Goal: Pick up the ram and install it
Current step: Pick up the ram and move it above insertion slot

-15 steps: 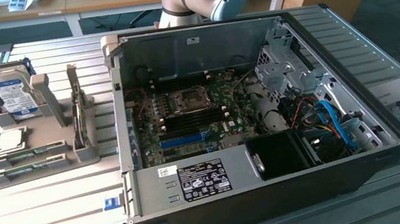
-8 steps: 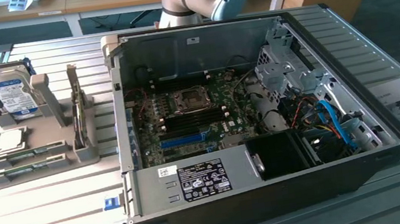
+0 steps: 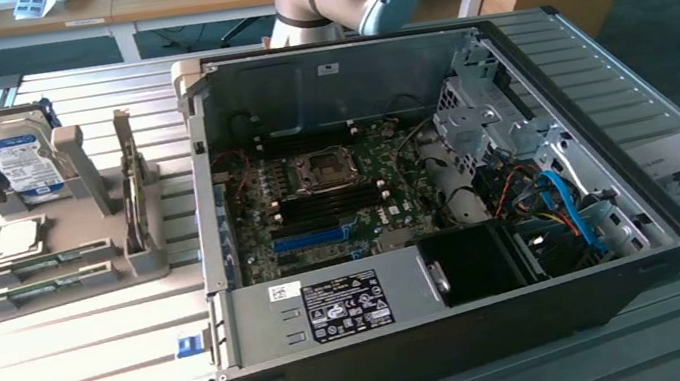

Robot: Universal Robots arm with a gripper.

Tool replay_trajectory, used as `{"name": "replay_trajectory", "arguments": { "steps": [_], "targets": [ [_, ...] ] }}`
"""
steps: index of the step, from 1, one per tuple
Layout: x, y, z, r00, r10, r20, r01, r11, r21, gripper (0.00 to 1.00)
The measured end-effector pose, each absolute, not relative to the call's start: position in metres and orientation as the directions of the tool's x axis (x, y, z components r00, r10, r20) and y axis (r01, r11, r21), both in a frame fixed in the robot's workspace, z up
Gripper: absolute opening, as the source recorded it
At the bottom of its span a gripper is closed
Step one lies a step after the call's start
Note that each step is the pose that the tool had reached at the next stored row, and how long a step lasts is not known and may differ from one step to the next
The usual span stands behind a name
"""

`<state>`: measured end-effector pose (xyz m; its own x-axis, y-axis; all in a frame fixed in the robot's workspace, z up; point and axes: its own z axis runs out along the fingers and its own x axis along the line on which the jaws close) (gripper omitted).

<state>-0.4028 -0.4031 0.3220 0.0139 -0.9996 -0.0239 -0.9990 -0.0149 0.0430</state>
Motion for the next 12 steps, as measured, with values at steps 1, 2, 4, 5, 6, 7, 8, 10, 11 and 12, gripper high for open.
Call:
{"name": "replay_trajectory", "arguments": {
  "steps": [1,2,4,5,6,7,8,10,11,12],
  "targets": [
    [-0.403,-0.403,0.32,0.014,-1.0,-0.024,-0.999,-0.015,0.043,0.24],
    [-0.403,-0.403,0.318,0.014,-1.0,-0.024,-0.999,-0.015,0.043,0.24],
    [-0.403,-0.404,0.315,0.014,-1.0,-0.024,-0.999,-0.015,0.043,0.24],
    [-0.403,-0.404,0.313,0.014,-1.0,-0.024,-0.999,-0.015,0.042,0.24],
    [-0.403,-0.404,0.311,0.014,-1.0,-0.024,-0.999,-0.015,0.042,0.24],
    [-0.403,-0.404,0.309,0.014,-1.0,-0.024,-0.999,-0.015,0.042,0.24],
    [-0.403,-0.405,0.307,0.014,-1.0,-0.024,-0.999,-0.015,0.042,0.24],
    [-0.403,-0.405,0.304,0.014,-1.0,-0.024,-0.999,-0.015,0.042,0.24],
    [-0.403,-0.405,0.302,0.014,-1.0,-0.024,-0.999,-0.015,0.042,0.24],
    [-0.403,-0.406,0.3,0.014,-1.0,-0.024,-0.999,-0.015,0.042,0.24]
  ]
}}
